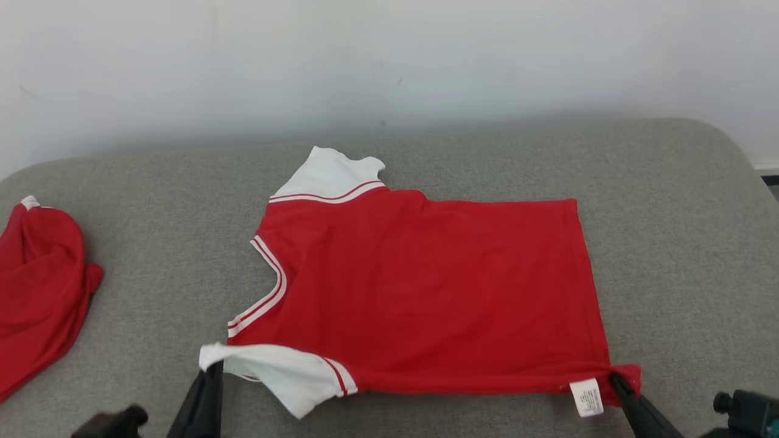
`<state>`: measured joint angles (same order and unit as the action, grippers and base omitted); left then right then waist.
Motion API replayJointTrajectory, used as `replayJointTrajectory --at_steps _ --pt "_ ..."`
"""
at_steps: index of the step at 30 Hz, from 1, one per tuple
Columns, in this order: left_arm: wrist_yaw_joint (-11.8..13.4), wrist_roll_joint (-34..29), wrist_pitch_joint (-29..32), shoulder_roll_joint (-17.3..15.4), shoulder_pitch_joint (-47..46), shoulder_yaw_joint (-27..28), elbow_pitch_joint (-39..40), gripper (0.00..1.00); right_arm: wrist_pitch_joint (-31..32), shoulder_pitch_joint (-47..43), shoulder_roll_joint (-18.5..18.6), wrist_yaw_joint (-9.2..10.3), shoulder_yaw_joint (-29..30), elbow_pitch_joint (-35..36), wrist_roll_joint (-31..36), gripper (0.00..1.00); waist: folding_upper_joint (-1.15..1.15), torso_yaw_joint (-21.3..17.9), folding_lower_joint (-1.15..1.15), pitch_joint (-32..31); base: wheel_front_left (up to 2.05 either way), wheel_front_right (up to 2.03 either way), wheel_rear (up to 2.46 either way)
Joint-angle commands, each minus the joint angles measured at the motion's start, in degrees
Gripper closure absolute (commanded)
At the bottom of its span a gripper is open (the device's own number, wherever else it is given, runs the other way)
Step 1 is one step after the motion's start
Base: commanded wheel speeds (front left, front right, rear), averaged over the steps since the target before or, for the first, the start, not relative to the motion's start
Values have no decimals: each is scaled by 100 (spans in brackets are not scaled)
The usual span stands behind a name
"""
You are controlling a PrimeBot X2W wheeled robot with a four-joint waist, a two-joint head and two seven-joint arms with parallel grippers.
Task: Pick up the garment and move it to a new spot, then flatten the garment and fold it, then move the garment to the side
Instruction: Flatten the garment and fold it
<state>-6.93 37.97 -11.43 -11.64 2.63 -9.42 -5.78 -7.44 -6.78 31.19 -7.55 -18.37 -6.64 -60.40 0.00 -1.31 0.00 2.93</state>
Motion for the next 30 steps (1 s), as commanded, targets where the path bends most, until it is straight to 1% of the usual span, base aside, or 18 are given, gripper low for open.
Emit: replayJointTrajectory --at_steps 1,6,9,14,15,19,20,21,22,23,27,30 --pt "-7 -63 51 -92 -213 -29 -83 100 62 155 24 14 -16 -32 -18 100 0 -41 0 71 0 0 0" --pt "-49 -51 333 -305 -1091 -291 -616 100 346 747 -42 14 15 -344 -182 100 0 -91 0 306 0 0 0" --pt "-64 -66 428 -445 -1779 -536 -1139 100 527 1309 -126 14 -108 -676 -43 100 0 -163 0 518 0 0 0" --pt "-52 116 401 -612 -2388 -829 -1835 100 542 2003 -329 14 -229 -1263 217 100 0 -261 0 690 0 0 0" --pt "-52 116 401 -612 -2388 -829 -1835 100 542 2003 -329 14 -229 -1263 217 100 0 -261 0 690 0 0 0" --pt "-53 297 290 -656 -2711 -1114 -2315 100 493 2394 -519 14 -317 -1772 368 100 0 -275 0 733 0 0 0" --pt "-53 290 285 -662 -2787 -1194 -2429 100 452 2463 -539 14 -330 -1872 415 23 0 -266 0 735 0 0 0" --pt "-53 250 209 -674 -2872 -1277 -2514 78 432 2520 -573 14 -351 -1961 418 0 0 -254 0 732 0 0 0" --pt "-53 243 142 -668 -2925 -1346 -2603 2 400 2555 -591 14 -377 -2013 438 0 0 -242 0 719 0 0 0" --pt "-53 266 66 -642 -2944 -1404 -2678 0 320 2564 -588 14 -368 -2061 454 0 0 -228 0 692 0 0 0" --pt "-54 323 -210 -637 -2847 -1486 -2867 0 25 2377 -492 14 -353 -2145 491 0 0 -202 0 548 0 0 0" --pt "-54 326 -328 -653 -2638 -1424 -2805 0 -124 2169 -384 14 -355 -2087 480 0 0 -189 0 434 0 0 0"
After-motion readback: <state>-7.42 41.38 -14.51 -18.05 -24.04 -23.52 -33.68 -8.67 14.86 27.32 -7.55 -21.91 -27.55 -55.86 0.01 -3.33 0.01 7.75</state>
